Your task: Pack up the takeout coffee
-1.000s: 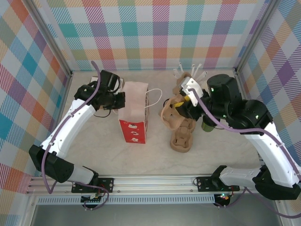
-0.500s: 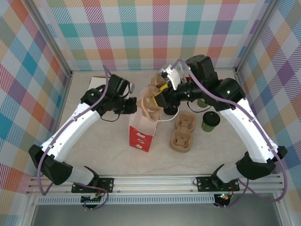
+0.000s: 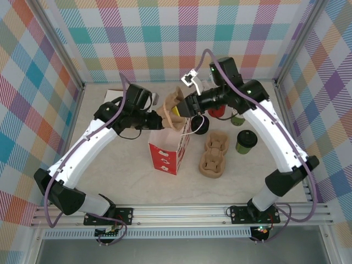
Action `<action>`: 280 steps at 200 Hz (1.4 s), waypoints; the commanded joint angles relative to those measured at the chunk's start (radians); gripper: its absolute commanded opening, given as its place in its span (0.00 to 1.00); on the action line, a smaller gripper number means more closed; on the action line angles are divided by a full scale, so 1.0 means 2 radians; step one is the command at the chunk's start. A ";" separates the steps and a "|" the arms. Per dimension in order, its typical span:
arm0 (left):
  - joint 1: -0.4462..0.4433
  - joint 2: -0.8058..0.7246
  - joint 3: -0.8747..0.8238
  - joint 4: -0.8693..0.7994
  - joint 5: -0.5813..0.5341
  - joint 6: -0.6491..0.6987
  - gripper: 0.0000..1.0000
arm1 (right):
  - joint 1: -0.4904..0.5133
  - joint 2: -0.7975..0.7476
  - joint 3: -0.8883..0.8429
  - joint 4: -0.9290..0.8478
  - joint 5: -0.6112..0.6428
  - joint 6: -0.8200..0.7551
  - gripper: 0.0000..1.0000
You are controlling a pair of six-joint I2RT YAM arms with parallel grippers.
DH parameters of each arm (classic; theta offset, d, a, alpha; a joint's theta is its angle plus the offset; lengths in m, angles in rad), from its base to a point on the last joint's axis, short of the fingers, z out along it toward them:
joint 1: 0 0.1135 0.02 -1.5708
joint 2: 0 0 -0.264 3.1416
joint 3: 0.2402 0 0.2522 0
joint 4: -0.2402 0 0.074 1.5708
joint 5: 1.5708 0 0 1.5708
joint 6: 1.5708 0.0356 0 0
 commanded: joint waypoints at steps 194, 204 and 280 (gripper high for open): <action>0.009 -0.181 -0.200 0.056 -0.021 -0.156 0.77 | -0.002 0.159 0.102 -0.123 -0.033 -0.107 0.36; 0.009 -0.177 -0.202 0.050 -0.028 -0.154 0.76 | -0.002 0.161 0.104 -0.130 -0.020 -0.113 0.36; 0.009 -0.172 -0.221 0.052 -0.029 -0.147 0.70 | 0.001 0.186 0.129 -0.166 0.074 -0.121 0.36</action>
